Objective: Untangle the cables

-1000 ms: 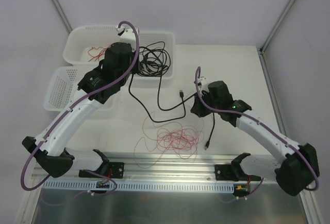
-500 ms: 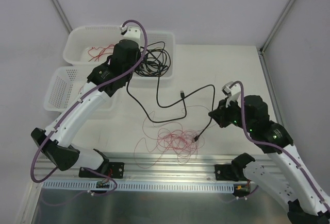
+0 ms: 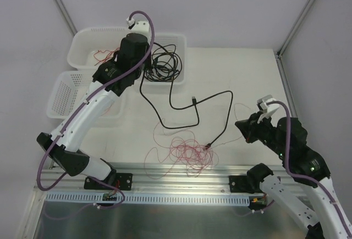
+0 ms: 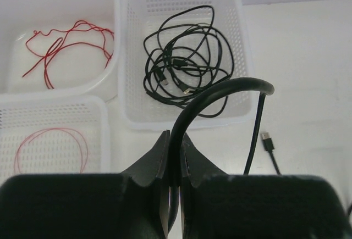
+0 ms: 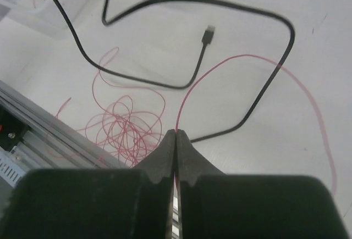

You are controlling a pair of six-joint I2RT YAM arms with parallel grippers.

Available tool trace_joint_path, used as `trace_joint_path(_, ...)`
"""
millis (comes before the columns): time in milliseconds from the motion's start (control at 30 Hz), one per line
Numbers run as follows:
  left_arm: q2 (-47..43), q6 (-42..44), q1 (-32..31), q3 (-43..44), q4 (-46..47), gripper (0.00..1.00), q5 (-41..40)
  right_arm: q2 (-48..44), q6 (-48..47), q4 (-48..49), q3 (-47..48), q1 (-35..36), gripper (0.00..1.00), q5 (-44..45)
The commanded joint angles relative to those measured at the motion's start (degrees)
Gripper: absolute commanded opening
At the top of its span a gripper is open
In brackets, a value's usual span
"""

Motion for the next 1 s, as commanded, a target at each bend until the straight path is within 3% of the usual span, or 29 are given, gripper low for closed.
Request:
trace_joint_path(0,-2.5,-5.0,0.5,8.4,1.9,0.00,4.3,1.2,4.9,-1.2,-4.8,-0.3,0.01,2.5)
trace_joint_path(200,-1.7,-9.6,0.5,21.4,2.6,0.00,9.3,0.8,11.8,3.6,-14.8,-0.3,0.03,-0.4)
trace_joint_path(367,0.8,-12.4,0.6,30.6,4.5,0.00,11.3,-1.2,16.1,3.5,-20.2,-0.3,0.03,3.0)
trace_joint_path(500,0.3,-13.3,0.6,31.2,11.2,0.00,12.4,-3.1,17.7,3.6,-23.0,-0.3,0.04,4.0)
trace_joint_path(600,1.0,-12.1,0.5,32.8,14.0,0.00,11.5,-2.2,18.9,2.7,-24.5,-0.3,0.14,6.0)
trace_joint_path(667,1.7,-11.6,0.5,34.9,14.8,0.00,11.7,-0.9,19.4,2.8,-25.2,-0.3,0.31,6.1)
trace_joint_path(700,2.2,-12.0,0.5,35.5,15.0,0.00,13.2,-0.6,19.8,3.0,-25.4,-0.3,0.47,5.8)
trace_joint_path(800,2.8,-13.1,0.5,37.1,16.2,0.00,15.8,0.6,20.1,3.3,-24.8,-0.3,0.74,4.5)
trace_joint_path(967,1.6,-14.2,0.5,36.8,17.2,0.00,18.7,1.3,17.5,3.8,-23.0,-0.1,0.88,1.5)
